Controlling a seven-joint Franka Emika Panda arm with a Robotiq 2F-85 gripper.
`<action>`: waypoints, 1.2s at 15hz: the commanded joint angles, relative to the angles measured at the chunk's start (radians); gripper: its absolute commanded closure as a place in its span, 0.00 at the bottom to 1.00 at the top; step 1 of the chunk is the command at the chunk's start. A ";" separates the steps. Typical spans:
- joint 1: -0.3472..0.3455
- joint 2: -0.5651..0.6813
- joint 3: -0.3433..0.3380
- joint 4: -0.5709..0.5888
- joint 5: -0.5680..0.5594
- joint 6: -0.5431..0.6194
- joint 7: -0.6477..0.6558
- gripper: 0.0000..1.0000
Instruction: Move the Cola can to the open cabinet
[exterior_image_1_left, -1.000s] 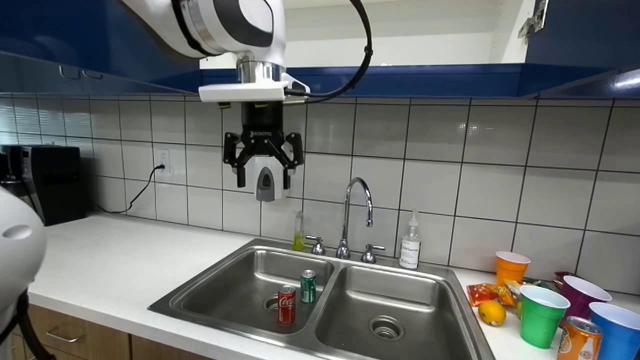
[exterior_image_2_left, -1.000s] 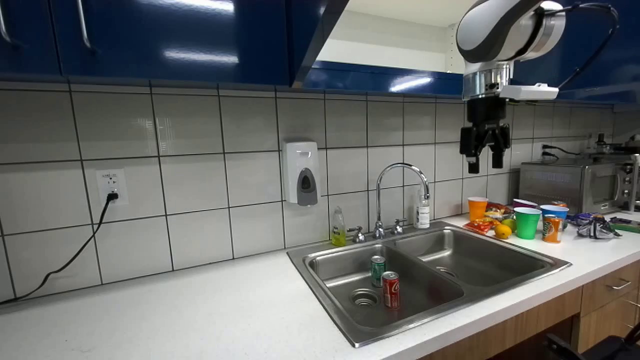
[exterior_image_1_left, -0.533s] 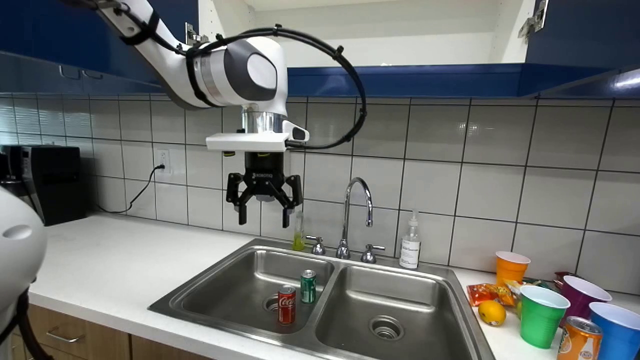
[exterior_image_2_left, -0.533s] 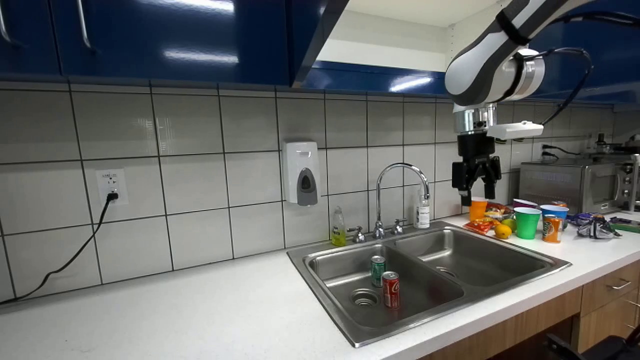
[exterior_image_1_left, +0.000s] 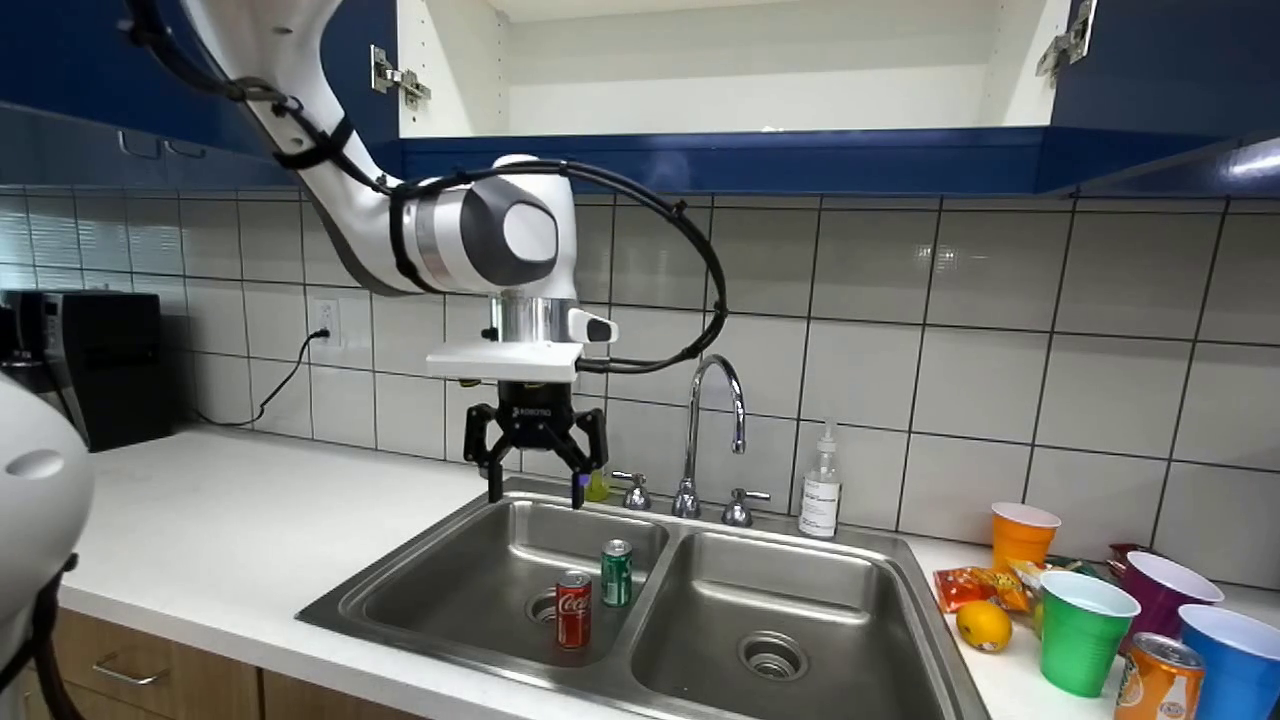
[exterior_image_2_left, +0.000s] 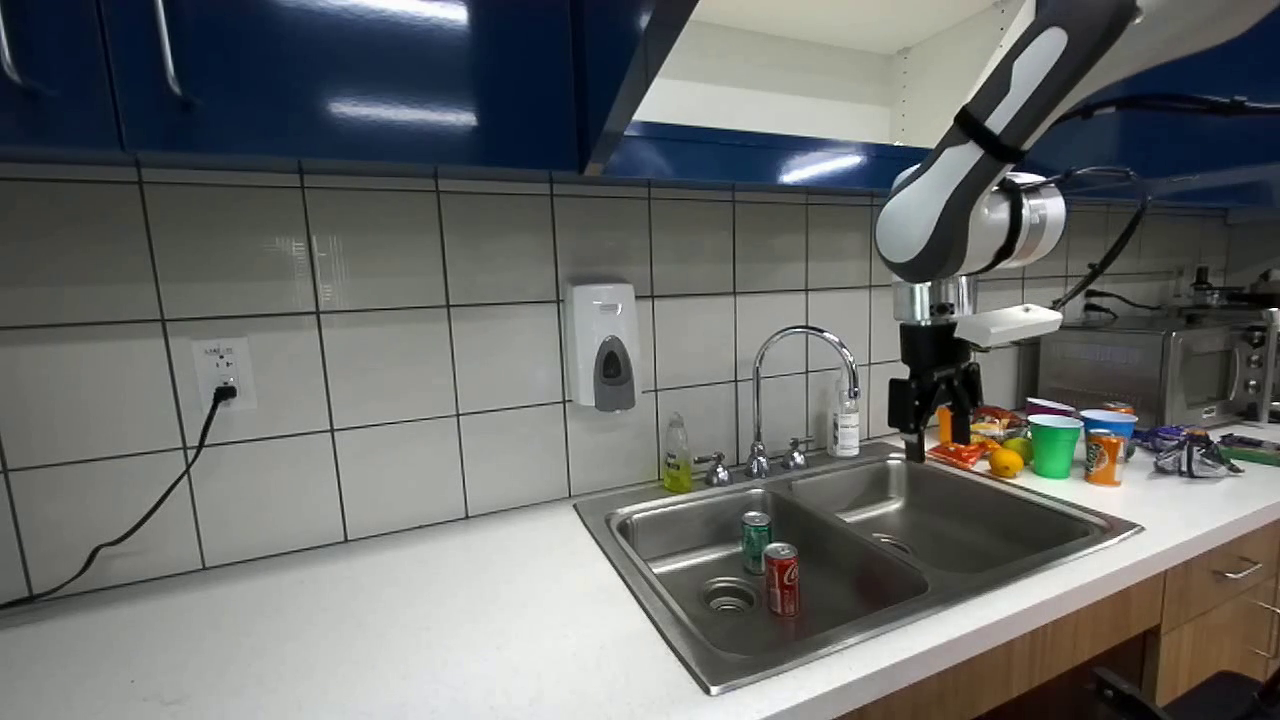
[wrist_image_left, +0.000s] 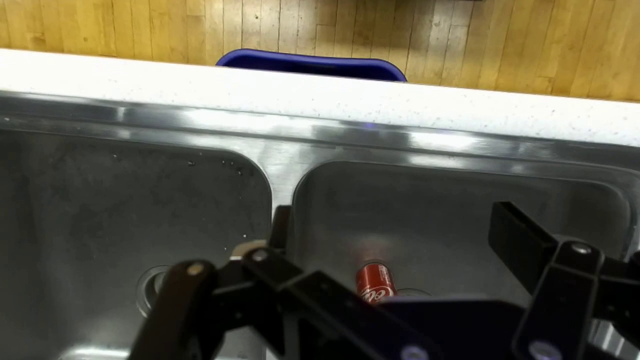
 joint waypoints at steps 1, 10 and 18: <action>-0.014 0.073 0.022 -0.020 0.000 0.103 0.024 0.00; -0.012 0.278 0.046 -0.027 0.001 0.337 0.057 0.00; -0.003 0.461 0.055 0.012 -0.019 0.504 0.109 0.00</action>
